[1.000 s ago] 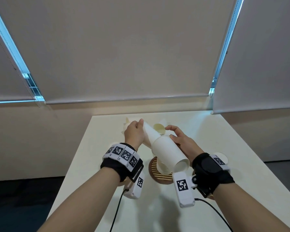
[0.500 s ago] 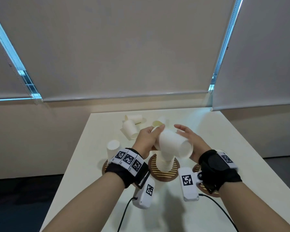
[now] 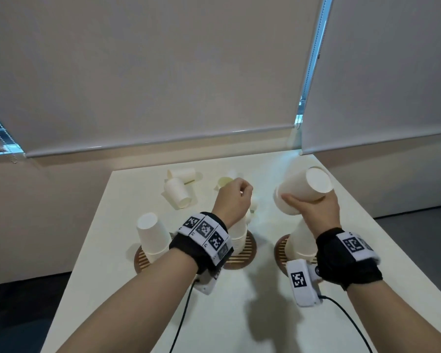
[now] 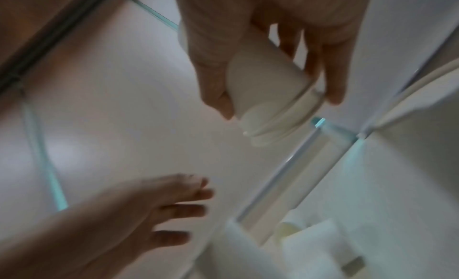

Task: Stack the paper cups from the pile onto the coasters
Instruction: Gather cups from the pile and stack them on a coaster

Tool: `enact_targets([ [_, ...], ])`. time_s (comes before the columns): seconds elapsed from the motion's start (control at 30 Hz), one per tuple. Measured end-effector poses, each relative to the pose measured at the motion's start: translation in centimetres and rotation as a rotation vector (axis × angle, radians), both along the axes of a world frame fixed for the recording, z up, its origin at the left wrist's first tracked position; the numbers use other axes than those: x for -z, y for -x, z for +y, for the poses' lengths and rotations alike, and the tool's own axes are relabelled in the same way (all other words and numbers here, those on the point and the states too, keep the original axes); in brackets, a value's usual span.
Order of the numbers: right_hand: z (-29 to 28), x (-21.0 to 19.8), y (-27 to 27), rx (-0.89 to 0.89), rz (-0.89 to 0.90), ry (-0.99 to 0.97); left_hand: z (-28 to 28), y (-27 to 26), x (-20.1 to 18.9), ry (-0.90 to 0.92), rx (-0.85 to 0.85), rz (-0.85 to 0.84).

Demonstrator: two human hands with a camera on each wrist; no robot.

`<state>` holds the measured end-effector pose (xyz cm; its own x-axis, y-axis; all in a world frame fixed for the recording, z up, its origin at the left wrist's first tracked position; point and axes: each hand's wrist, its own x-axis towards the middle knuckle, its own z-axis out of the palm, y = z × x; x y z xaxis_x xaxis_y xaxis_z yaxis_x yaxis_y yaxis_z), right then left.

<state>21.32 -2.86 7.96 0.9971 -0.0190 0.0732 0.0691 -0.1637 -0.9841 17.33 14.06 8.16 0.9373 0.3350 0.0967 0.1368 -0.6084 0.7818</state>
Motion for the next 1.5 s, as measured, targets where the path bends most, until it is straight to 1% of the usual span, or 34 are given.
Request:
enact_targets([
  [0.03,-0.9,0.3,-0.2,0.051,-0.01,0.031,0.5,-0.1,0.6,-0.151,-0.005,-0.001],
  [0.07,-1.8,0.7,-0.4,0.094,-0.003,0.07,0.9,-0.1,1.2,-0.264,0.006,0.04],
  [0.1,-2.4,1.4,-0.7,0.123,0.023,0.106,1.3,-0.1,1.8,-0.339,0.025,0.113],
  [0.13,-3.0,2.1,-1.0,0.138,0.067,0.141,1.5,0.0,2.3,-0.371,0.045,0.192],
  [0.2,-3.4,3.9,-1.6,0.13,0.183,0.204,1.7,0.0,3.4,-0.342,0.082,0.309],
  [0.23,-3.3,4.8,-1.7,0.114,0.231,0.241,1.6,-0.1,4.0,-0.31,0.094,0.326],
  [0.3,-2.9,6.5,-1.8,0.078,0.288,0.296,1.4,-0.2,4.8,-0.26,0.092,0.317],
  [0.4,-2.5,8.7,-1.8,0.064,0.342,0.29,1.2,-0.6,5.2,-0.244,0.063,0.29],
  [0.53,-1.8,9.7,-2.9,0.062,0.325,0.247,1.3,-1.4,5.6,-0.252,0.025,0.25],
  [0.67,-1.2,9.9,-5.3,0.07,0.301,0.255,0.9,-2.1,5.8,-0.28,-0.015,0.219],
  [0.73,-0.9,10.0,-6.7,0.063,0.29,0.268,0.6,-2.3,5.8,-0.278,-0.009,0.232],
  [0.8,-0.6,10.2,-8.2,0.056,0.287,0.274,0.7,-2.8,5.3,-0.19,-0.035,0.219],
  [0.83,-0.5,10.3,-8.9,0.052,0.289,0.275,1.0,-3.1,4.8,-0.095,-0.077,0.18],
  [0.9,-0.3,10.5,-10.1,0.039,0.296,0.287,2.4,-3.9,3.7,0.11,-0.228,0.064],
  [0.93,-0.2,10.7,-10.6,0.026,0.305,0.305,3.4,-4.3,3.5,0.18,-0.307,0.034],
  [0.97,-0.1,10.9,-10.9,0.017,0.325,0.329,4.4,-4.8,3.4,0.218,-0.373,0.05],
  [1.03,0.2,11.5,-11.3,0.049,0.397,0.388,6.5,-5.6,4.1,0.192,-0.42,0.192],
  [1.1,0.3,12.3,-11.1,0.139,0.536,0.415,8.0,-6.0,5.5,0.093,-0.375,0.417],
  [1.17,0.7,13.2,-10.5,0.165,0.652,0.378,8.7,-6.2,6.9,0.027,-0.311,0.574],
  [1.23,1.6,14.2,-9.9,0.069,0.725,0.203,8.9,-6.2,7.7,0.053,-0.257,0.648],
  [1.3,3.2,13.6,-8.9,-0.111,0.785,0.088,8.7,-6.1,8.1,0.057,-0.209,0.674],
  [1.33,4.1,12.9,-8.6,-0.194,0.774,0.101,8.5,-6.1,8.3,0.051,-0.188,0.666],
  [1.37,5.1,12.2,-8.5,-0.25,0.723,0.118,8.3,-6.2,8.5,0.055,-0.168,0.652],
  [1.43,7.1,10.7,-8.7,-0.305,0.563,0.151,8.1,-6.4,9.1,0.09,-0.158,0.613],
  [1.5,8.7,9.5,-9.0,-0.324,0.388,0.197,8.2,-6.7,9.5,0.143,-0.167,0.589],
])
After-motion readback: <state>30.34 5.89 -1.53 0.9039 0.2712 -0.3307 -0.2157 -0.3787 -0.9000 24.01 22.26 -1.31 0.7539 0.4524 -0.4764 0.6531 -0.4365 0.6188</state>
